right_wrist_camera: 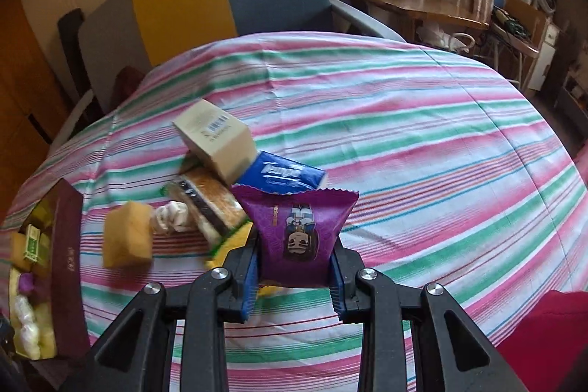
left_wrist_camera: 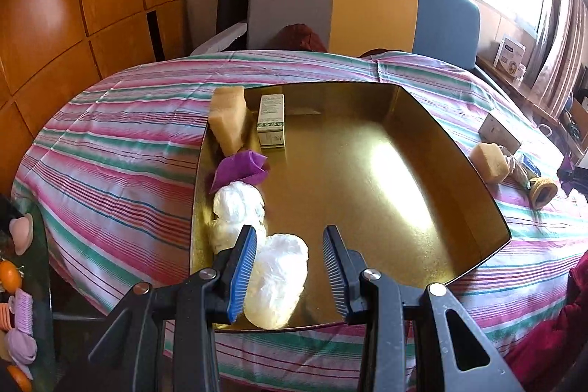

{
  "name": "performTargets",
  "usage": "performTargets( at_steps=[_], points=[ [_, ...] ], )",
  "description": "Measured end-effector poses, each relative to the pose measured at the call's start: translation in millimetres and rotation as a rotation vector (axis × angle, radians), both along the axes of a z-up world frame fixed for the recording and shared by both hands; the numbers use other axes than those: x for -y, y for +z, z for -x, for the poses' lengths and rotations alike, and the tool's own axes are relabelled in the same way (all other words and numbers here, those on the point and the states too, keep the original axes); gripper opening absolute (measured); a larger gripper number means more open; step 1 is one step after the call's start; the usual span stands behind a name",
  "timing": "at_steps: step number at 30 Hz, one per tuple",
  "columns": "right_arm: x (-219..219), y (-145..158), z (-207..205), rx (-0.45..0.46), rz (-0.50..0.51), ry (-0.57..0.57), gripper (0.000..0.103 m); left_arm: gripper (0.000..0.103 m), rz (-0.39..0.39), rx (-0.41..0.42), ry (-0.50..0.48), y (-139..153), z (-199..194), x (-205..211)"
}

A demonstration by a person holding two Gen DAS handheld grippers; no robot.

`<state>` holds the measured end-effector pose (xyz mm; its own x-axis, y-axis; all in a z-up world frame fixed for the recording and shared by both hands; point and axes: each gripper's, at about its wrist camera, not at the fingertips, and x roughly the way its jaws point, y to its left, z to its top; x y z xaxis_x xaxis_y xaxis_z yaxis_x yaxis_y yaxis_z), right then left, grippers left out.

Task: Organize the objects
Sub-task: 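Carry the purple packet into the gold tray and open the right tool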

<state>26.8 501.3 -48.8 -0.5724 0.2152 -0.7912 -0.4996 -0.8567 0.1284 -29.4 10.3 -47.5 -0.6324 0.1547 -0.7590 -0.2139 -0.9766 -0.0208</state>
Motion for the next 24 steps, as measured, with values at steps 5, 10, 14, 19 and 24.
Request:
performTargets(
  at_steps=[5, 10, 14, 19, 24],
  points=[
    [34, 21, 13, -0.058, 0.018, 0.100, 0.032, 0.037, 0.009, 0.004, 0.011, 0, 1, 9],
    [102, 34, 47, -0.081, 0.042, 0.301, 0.032, 0.037, 0.002, 0.012, 0.030, 2, 1, 25],
    [183, 33, 79, -0.065, 0.053, 0.508, 0.032, 0.037, 0.008, 0.011, 0.064, 6, 1, 46],
    [275, 17, 111, -0.004, 0.084, 0.707, 0.032, 0.037, -0.007, 0.011, 0.126, 6, 5, 69],
    [356, -12, 147, 0.082, 0.085, 0.832, 0.032, 0.037, -0.034, 0.027, 0.152, 0, 9, 82]
  ],
)
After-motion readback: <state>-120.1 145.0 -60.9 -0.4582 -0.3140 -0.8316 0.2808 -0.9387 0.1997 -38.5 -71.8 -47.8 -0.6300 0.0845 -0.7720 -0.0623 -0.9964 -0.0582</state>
